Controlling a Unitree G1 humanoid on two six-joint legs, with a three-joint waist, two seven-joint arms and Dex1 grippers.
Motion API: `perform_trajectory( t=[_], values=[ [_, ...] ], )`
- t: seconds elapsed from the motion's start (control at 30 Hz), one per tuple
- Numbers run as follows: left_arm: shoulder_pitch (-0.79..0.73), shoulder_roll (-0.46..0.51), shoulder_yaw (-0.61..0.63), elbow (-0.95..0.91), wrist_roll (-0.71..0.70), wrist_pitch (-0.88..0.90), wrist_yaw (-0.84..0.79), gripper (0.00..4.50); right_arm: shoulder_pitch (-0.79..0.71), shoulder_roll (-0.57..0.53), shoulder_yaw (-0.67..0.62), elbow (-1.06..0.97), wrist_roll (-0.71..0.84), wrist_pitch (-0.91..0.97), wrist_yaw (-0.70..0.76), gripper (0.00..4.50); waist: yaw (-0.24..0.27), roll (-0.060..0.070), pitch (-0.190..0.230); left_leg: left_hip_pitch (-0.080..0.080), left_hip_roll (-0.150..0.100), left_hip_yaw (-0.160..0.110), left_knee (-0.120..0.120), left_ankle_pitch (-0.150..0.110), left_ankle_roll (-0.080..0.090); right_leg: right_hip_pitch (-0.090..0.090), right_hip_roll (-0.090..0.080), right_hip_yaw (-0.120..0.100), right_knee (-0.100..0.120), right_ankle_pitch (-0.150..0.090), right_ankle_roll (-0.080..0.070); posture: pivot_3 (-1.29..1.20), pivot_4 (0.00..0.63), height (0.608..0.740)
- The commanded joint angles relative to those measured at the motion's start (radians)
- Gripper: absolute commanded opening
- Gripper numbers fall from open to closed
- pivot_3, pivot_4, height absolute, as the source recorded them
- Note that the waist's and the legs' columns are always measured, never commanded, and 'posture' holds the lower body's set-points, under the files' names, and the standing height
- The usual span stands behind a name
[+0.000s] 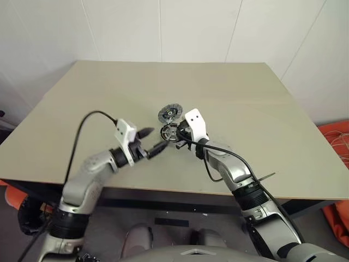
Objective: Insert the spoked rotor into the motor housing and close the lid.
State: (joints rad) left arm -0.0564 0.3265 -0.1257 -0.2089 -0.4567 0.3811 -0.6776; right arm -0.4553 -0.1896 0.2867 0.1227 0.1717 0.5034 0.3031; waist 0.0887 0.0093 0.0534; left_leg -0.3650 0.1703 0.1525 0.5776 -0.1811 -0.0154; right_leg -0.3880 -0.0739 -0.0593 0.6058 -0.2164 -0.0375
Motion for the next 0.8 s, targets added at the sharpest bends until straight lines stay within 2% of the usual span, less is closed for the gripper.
perform_trajectory(
  t=[0.03, 0.3, 0.67, 0.8],
  values=[
    [-0.019, 0.003, -0.007, 0.034, 0.065, -0.105, -0.019, 4.50, -0.041, 0.021, -0.026, 0.004, -0.022, -0.043, 0.007, 0.02, 0.001, -0.001, 0.001, -0.001, 0.001, 0.000, 0.000, 0.000, 0.000, -0.001, 0.000, 0.000, 0.000, 0.000, 0.000, 0.00, 0.000, 0.740],
    [-0.051, -0.010, 0.031, 0.308, 0.106, -0.298, -0.106, 4.50, -0.063, 0.048, -0.035, 0.047, -0.052, -0.069, 0.021, 0.02, -0.009, 0.000, 0.001, 0.004, 0.000, 0.000, 0.000, -0.001, 0.001, 0.002, 0.000, 0.001, 0.001, 0.000, -0.001, 0.00, 0.000, 0.740],
    [-0.060, -0.046, 0.051, 0.385, 0.127, -0.376, -0.099, 4.50, -0.080, 0.068, -0.038, 0.095, -0.076, -0.094, 0.044, 0.02, -0.018, 0.000, 0.001, 0.004, 0.000, 0.000, -0.001, -0.001, 0.002, 0.002, 0.000, 0.001, 0.001, 0.002, -0.004, 0.00, 0.000, 0.740],
    [-0.068, -0.057, 0.064, 0.413, 0.133, -0.401, -0.100, 4.50, -0.071, 0.060, -0.009, 0.121, -0.096, -0.050, 0.074, 0.02, -0.018, 0.000, 0.001, 0.004, 0.000, 0.000, -0.001, -0.001, 0.002, 0.002, 0.000, 0.001, 0.001, 0.002, -0.004, 0.00, 0.000, 0.740]
  ],
)
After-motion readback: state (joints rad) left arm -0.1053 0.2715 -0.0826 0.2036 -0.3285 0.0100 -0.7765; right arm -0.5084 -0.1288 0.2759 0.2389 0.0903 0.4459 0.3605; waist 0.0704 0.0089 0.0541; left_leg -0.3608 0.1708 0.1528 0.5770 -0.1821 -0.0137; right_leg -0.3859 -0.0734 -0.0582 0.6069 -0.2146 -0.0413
